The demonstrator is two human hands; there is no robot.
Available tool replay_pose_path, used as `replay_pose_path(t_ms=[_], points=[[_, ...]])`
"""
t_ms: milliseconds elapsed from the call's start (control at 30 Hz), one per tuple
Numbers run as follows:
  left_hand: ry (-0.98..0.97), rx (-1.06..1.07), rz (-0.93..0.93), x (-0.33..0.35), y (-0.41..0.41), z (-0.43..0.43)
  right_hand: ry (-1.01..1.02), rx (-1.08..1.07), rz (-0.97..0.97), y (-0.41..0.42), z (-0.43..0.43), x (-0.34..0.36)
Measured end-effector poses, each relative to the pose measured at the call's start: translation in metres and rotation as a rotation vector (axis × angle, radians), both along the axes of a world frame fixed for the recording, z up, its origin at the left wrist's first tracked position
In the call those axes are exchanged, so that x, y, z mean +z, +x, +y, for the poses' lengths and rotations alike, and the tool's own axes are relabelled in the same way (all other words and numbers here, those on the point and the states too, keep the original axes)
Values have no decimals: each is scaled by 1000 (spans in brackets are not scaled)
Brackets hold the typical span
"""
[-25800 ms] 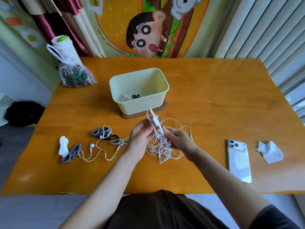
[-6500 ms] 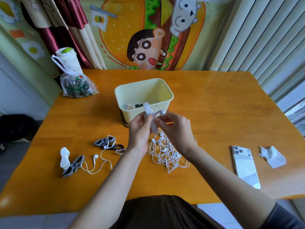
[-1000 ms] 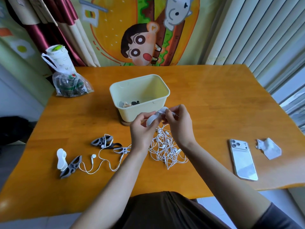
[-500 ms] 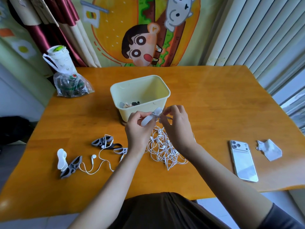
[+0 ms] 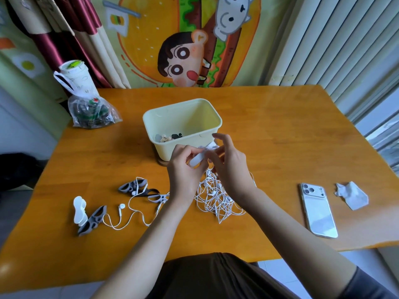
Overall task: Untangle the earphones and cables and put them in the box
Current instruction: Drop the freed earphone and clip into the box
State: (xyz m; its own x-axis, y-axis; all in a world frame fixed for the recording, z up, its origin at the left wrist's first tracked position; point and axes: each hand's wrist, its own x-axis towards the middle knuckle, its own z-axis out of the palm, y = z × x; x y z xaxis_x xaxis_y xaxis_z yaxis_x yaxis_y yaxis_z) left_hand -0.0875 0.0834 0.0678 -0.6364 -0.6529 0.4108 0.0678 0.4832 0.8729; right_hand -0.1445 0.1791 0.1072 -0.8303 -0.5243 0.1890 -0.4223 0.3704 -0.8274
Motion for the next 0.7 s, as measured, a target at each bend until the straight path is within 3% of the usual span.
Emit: replay_pose_path(t_ms=[700], points=[[130,-5,31,-5,5,2,97,-13,-206,-1,-1,14]])
